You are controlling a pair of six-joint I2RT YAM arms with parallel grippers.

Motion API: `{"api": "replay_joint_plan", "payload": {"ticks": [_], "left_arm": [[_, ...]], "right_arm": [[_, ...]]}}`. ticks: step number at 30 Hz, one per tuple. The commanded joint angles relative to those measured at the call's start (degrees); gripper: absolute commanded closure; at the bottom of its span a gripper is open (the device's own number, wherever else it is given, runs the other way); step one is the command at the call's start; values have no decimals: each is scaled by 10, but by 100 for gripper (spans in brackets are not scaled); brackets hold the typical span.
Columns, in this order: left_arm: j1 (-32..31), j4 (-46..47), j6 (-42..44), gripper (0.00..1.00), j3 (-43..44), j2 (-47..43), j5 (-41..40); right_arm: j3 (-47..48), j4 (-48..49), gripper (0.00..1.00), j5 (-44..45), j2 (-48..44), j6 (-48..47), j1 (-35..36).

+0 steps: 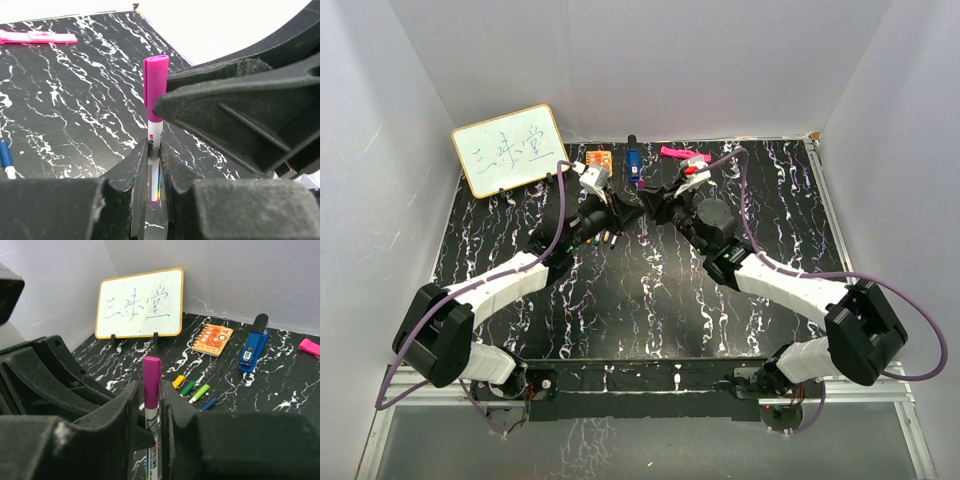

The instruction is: Insert the pens into the pen caps

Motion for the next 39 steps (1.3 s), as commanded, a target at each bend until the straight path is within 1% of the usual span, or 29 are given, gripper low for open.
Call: {"api": "replay_joint_plan", "payload": {"ticks": [1,5,9,13,16,20,25,30,35,39], "left_arm": [[8,-60,3,100,26,-30,-24],[8,-143,21,100,16,-20,-62],[8,-181,33,100,14,-12,-112],[8,-219,49,100,48,34,-142],[8,-254,62,100,99,92,-153],[8,-313,70,100,170,170,-163],[9,-319,74,100,209,229,-172],[10,-359,84,100,268,287,-164],[10,-389,91,100,298,317,-167],[11,-435,91,95,323,340,-198]], "right_arm": [[54,-33,76,34,2,-31,11],[66,5,61,75,-25,-53,11],[51,20,42,133,-60,-69,11],[25,17,23,196,-81,-72,9],[15,-10,16,223,-84,-58,8],[7,-53,13,247,-83,-40,7],[-1,-85,12,264,-86,-33,7],[-14,-92,11,272,-93,-28,6],[-21,-94,10,273,-97,-21,5],[-25,-95,9,272,-95,-15,5]]}}
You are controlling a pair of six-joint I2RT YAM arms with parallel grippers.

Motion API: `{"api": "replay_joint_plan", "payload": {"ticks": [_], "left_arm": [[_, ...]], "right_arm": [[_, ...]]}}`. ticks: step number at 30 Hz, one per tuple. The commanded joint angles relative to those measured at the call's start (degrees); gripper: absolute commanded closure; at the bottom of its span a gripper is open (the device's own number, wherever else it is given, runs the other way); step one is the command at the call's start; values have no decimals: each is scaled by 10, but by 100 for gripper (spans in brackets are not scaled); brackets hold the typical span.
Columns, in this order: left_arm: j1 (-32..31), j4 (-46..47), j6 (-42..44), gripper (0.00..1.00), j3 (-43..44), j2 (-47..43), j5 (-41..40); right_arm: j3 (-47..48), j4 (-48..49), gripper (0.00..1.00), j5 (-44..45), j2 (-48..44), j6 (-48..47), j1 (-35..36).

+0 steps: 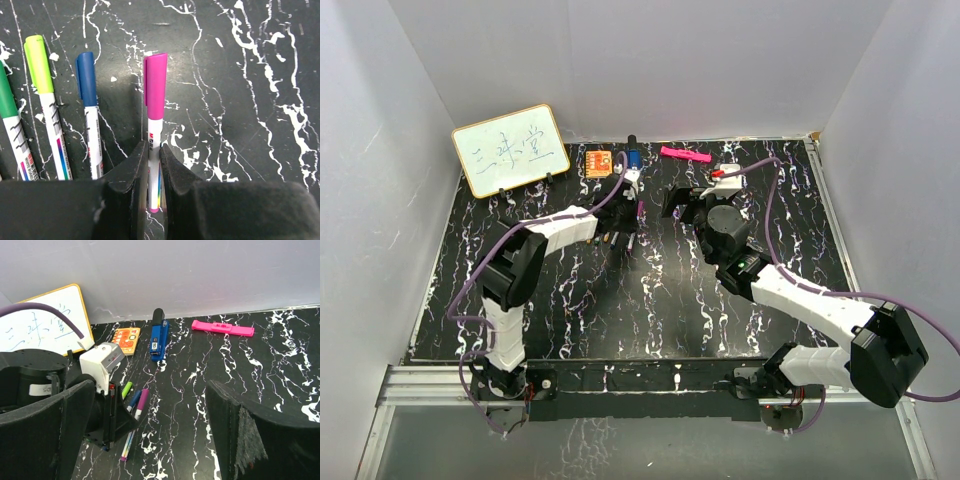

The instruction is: Insert the pens into the pen caps

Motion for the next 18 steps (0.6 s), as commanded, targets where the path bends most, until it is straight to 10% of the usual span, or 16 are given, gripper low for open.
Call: {"api": "replay_joint_plan", "payload": {"ticks": [1,18], "left_arm": [[4,-64,7,94,35,9,-34],[5,-83,2,68,54,34,-45]], "right_arm": [[-6,14,9,9,-17,12,-2],[-7,4,9,3,-11,22,-3]]}}
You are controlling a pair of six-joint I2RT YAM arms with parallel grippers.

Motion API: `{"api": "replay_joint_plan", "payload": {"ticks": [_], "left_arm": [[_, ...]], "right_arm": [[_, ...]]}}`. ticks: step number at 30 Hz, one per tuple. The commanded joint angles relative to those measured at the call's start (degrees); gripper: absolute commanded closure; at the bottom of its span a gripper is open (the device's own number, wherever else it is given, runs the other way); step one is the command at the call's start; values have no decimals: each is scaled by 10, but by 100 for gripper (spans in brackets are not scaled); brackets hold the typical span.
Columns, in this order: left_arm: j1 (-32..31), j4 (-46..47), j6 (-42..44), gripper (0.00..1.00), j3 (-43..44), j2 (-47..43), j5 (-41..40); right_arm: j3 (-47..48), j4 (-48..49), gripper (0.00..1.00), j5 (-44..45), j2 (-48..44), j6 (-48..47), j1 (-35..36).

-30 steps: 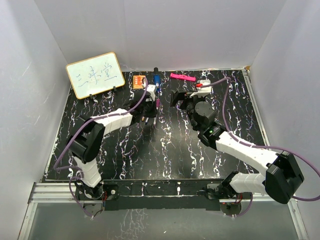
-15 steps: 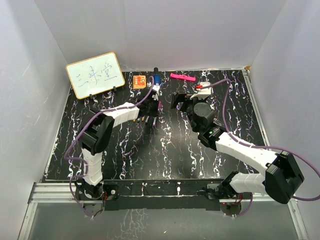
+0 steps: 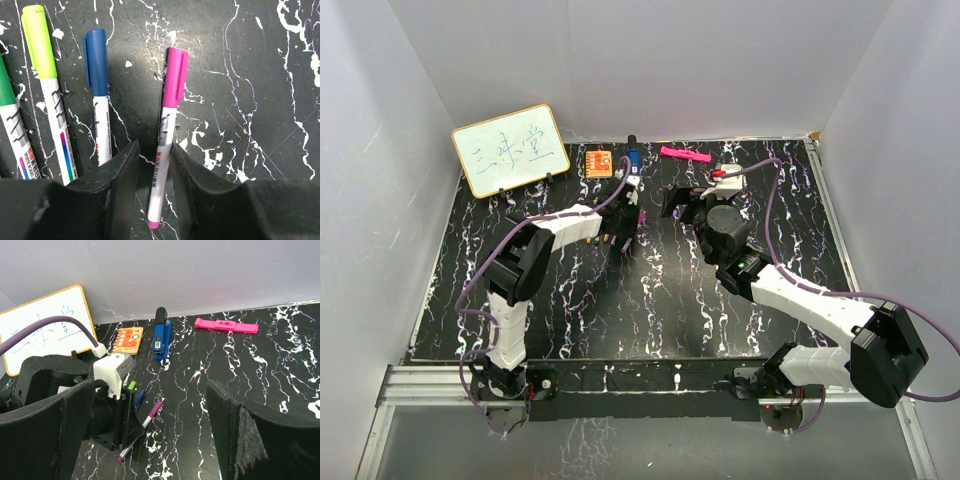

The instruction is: Insert the pens into the pen caps

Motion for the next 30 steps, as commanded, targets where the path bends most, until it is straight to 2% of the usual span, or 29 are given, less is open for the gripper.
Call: {"api": "replay_joint_plan", "payload": {"ticks": [1,6,13,14,15,16,19,22,26,28,30], "left_arm": [[3,-23,3,67,24,-14,-18],[3,-33,10,63,38,-64,-24],[4,-31,16,50,34,-163,-33],[4,-30,16,38,29,-178,-39],[4,-31,17,8,22,-193,-44],[5,-32,17,2,13,-207,-53],[9,-40,16,2,-16,-256,-104],[27,-65,18,1,-39,-297,-142],[120,-93,-23,2,-80,-358,-97],[168,-92,-35,2,-109,-391,-100],[204,-103,-37,2,-126,-422,-119]], "right_arm": [[-7,6,9,4,-11,2,-3],[-6,5,9,8,-11,-1,-3],[-3,5,9,24,-8,-3,-3],[-3,4,9,31,-8,-3,-4],[-3,2,9,41,-8,-2,-5],[-2,-2,8,54,-6,-1,-6],[8,-30,8,94,7,10,-25],[16,-84,8,73,13,63,-90],[-7,-127,8,-34,-6,161,-239],[-18,-136,8,-27,-17,174,-278],[-22,-144,7,12,-27,171,-288]]}}
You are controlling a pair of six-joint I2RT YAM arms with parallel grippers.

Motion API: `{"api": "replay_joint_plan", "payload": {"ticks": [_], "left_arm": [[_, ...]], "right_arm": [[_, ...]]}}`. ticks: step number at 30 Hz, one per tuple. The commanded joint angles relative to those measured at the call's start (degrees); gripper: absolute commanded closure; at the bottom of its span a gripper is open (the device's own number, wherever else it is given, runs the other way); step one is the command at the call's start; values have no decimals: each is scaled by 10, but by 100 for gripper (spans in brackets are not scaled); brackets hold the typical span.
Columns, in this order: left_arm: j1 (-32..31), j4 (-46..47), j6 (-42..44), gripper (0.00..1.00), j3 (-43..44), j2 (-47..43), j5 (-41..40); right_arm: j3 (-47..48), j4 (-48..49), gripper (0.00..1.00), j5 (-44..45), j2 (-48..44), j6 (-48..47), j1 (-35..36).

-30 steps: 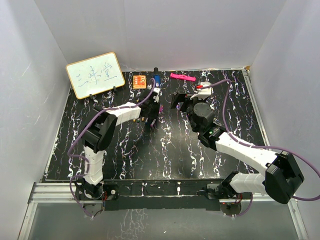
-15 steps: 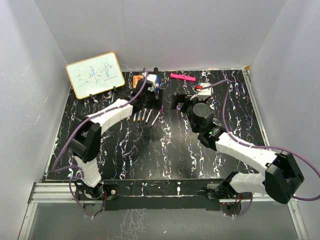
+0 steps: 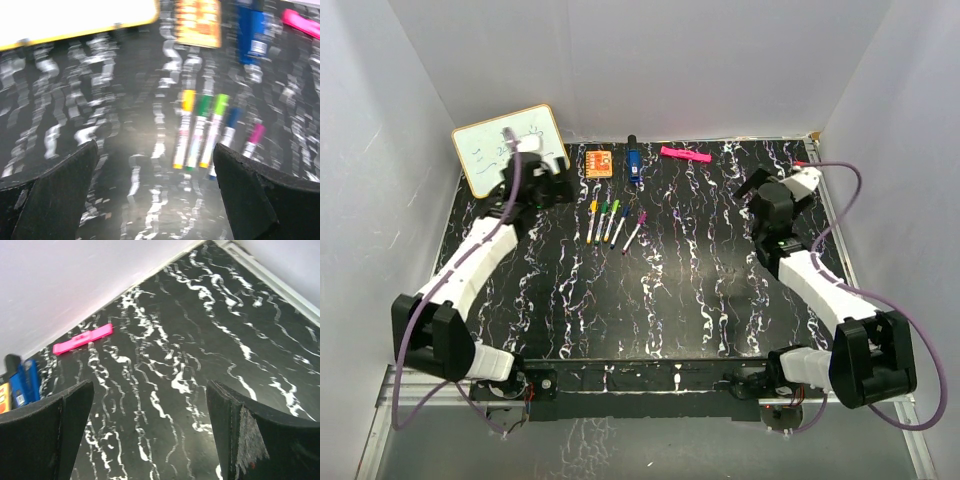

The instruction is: Insert the pens into the pen caps

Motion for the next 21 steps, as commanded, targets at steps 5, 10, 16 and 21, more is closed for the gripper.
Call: {"api": "replay_joint_plan", "payload": {"ticks": [5,10,16,21], "left_arm": [[204,-66,-57,2,-71,-101,42],[293,-71,-74,2,-104,-111,103],[294,-95,-67,2,-106,-118,81],[293,-73,-76,2,-130,-151,100]], "right_arm": [[-10,-29,6,80,-55,46,-50],[-4,-43,5,92,-64,58,-83],[2,-50,4,89,-56,61,-88],[10,-64,3,80,-38,68,-88]]}}
